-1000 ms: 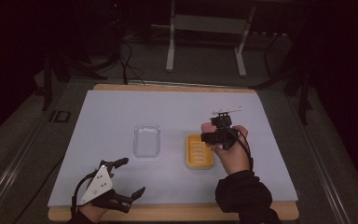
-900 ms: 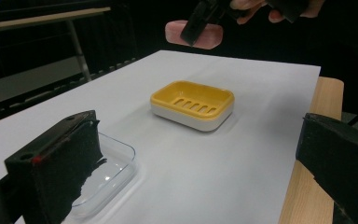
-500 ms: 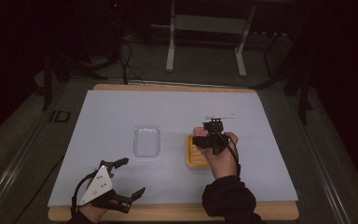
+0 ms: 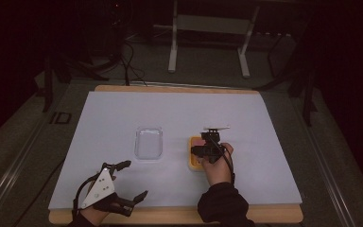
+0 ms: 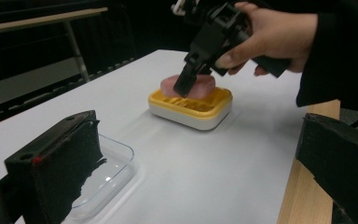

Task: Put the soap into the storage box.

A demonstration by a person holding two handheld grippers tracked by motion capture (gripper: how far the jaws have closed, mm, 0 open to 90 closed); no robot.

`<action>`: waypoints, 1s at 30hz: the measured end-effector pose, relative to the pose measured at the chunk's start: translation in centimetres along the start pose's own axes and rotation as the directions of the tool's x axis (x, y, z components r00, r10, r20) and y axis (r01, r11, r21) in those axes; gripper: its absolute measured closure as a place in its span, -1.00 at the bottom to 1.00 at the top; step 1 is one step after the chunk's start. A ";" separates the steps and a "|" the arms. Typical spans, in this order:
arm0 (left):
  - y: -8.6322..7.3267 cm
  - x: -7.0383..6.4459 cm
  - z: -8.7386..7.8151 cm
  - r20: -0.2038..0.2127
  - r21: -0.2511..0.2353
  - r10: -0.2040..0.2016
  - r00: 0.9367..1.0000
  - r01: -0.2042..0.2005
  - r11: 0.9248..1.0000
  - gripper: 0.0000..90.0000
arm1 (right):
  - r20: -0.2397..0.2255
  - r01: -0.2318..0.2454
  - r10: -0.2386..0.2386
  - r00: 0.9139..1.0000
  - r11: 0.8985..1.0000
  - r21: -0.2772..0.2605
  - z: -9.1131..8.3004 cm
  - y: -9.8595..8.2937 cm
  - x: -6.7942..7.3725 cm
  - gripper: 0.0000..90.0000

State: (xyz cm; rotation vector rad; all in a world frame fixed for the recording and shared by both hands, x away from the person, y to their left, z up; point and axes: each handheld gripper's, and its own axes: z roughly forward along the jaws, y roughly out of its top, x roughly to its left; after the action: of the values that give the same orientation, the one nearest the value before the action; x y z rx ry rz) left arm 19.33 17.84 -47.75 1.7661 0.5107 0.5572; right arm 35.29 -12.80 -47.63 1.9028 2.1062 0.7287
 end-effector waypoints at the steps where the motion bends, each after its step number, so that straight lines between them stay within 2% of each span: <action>1: 0.0 0.0 0.0 -0.001 0.002 0.001 1.000 -0.001 1.000 -0.99 | 0.004 -0.008 0.008 1.000 1.000 0.002 0.2 -0.1 -0.1 -0.17; 5: 0.0 0.0 0.0 0.002 0.001 -0.002 1.000 0.002 1.000 -0.99 | 0.026 -0.001 0.000 1.000 1.000 0.023 1.2 -0.4 -0.2 -0.17; 11: 0.0 0.0 0.0 0.003 0.003 0.001 1.000 -0.001 1.000 -0.99 | 0.028 0.007 -0.008 1.000 1.000 0.027 1.5 -0.5 -0.1 -0.17; 12: 0.0 0.0 0.0 0.001 0.003 0.002 1.000 -0.002 1.000 -0.99 | 0.020 0.011 -0.013 1.000 0.999 0.049 1.8 -0.5 -0.1 -0.18; 14: 0.0 0.0 0.0 0.001 0.003 0.001 1.000 -0.001 1.000 -0.99 | 0.026 0.023 -0.024 0.999 0.999 0.046 1.8 -0.5 -0.1 -0.20; 17: 0.0 0.0 0.0 0.001 0.005 0.002 1.000 -0.002 1.000 -0.99 | 0.024 0.027 -0.028 0.999 0.999 0.037 1.6 -0.4 -0.1 -0.23; 18: 0.0 0.0 0.0 0.003 0.004 0.000 1.000 0.000 1.000 -0.99 | 0.012 0.040 -0.040 0.999 0.999 0.035 1.1 -0.1 -0.1 -0.32; 20: 0.0 0.0 0.0 0.004 0.005 0.000 1.000 0.000 1.000 -0.99 | 0.014 0.068 -0.068 0.998 0.997 0.033 0.8 0.1 -0.1 -0.35; 22: 0.0 0.0 0.0 0.003 0.005 0.001 1.000 -0.001 1.000 -0.99 | -0.002 0.070 -0.070 0.998 0.997 0.025 0.5 0.3 -0.1 -0.38; 23: 0.0 0.0 0.0 0.002 0.004 -0.001 1.000 0.001 1.000 -0.99 | -0.005 0.105 -0.105 0.995 0.994 0.015 0.0 0.7 -0.2 -0.40; 26: 0.0 0.0 0.0 0.002 0.004 -0.002 1.000 0.002 1.000 -0.99 | -0.027 0.143 -0.143 0.989 0.990 -0.005 -0.7 1.3 -0.5 -0.60; 27: 0.0 0.0 0.0 0.002 0.004 -0.002 1.000 0.002 1.000 -0.99 | -0.027 0.143 -0.143 0.989 0.990 -0.005 -0.7 1.3 -0.5 -0.60; 28: 0.0 0.0 0.0 0.003 0.005 -0.001 1.000 0.001 1.000 -0.99 | -0.084 0.182 -0.182 0.980 0.983 -0.012 -1.2 1.5 -0.9 -0.76; 30: 0.0 0.0 0.1 0.004 0.004 -0.004 1.000 0.004 1.000 -0.99 | -0.094 0.205 -0.207 0.974 0.978 -0.031 -1.8 1.7 -1.2 -0.76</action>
State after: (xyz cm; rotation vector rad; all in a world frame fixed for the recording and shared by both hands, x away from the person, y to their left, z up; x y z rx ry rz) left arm 19.36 17.78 -47.75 1.7695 0.5128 0.5498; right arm 36.08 -14.27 -45.50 1.6362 2.3005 0.8074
